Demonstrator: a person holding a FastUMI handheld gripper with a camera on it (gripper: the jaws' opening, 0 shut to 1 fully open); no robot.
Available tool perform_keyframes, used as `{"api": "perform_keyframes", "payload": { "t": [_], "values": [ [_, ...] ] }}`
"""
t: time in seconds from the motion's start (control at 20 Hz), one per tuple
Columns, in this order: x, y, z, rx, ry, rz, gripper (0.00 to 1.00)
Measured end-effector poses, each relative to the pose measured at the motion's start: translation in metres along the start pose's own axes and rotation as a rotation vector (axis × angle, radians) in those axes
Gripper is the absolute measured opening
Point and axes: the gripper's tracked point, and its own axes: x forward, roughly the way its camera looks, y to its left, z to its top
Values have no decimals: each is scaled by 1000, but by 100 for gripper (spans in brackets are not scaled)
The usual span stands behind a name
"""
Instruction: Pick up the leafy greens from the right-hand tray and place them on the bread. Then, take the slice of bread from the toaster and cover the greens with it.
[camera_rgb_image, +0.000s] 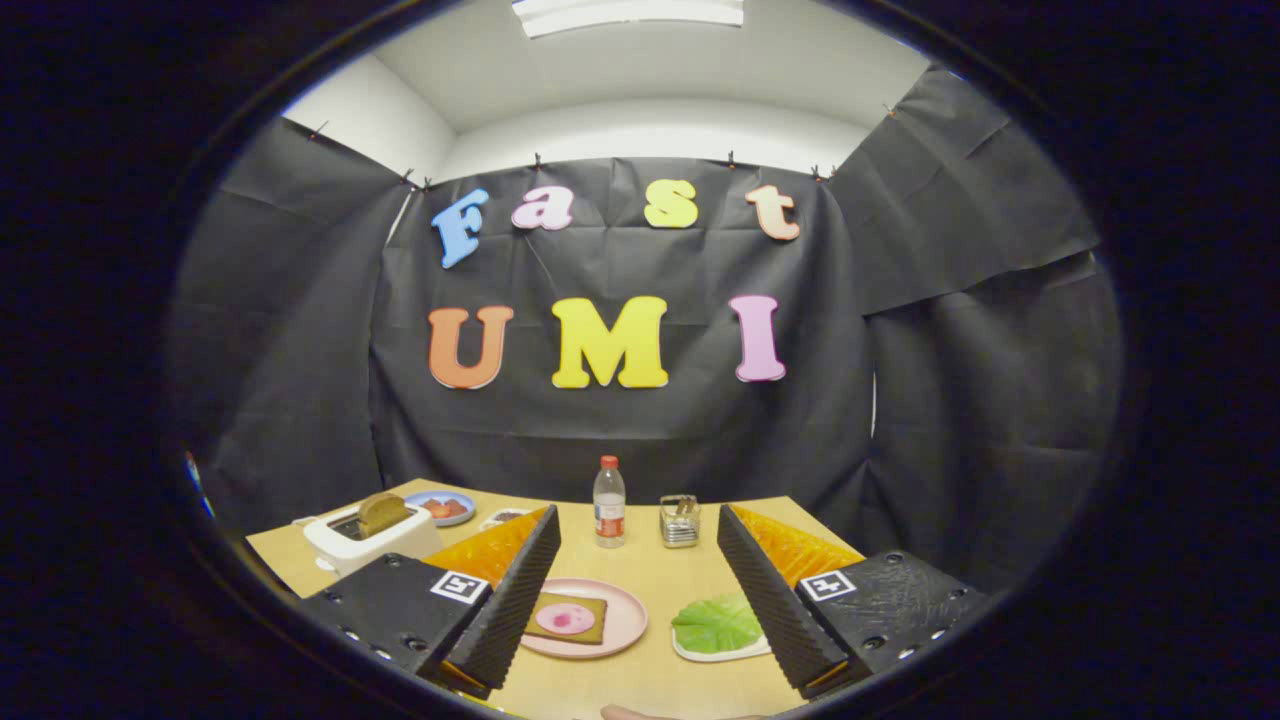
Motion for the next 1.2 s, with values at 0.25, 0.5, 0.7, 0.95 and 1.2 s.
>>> {"api": "perform_keyframes", "payload": {
  "t": [0.25,0.5,0.7,0.95,1.2],
  "values": [
    [44,-42,-36,-16,145,-62,97],
    [91,-73,-74,35,261,-54,97],
    [127,-96,-112,46,371,-80,96],
    [158,-117,-180,102,588,-100,96],
    [176,-135,-210,155,659,-122,97]
  ]
}}
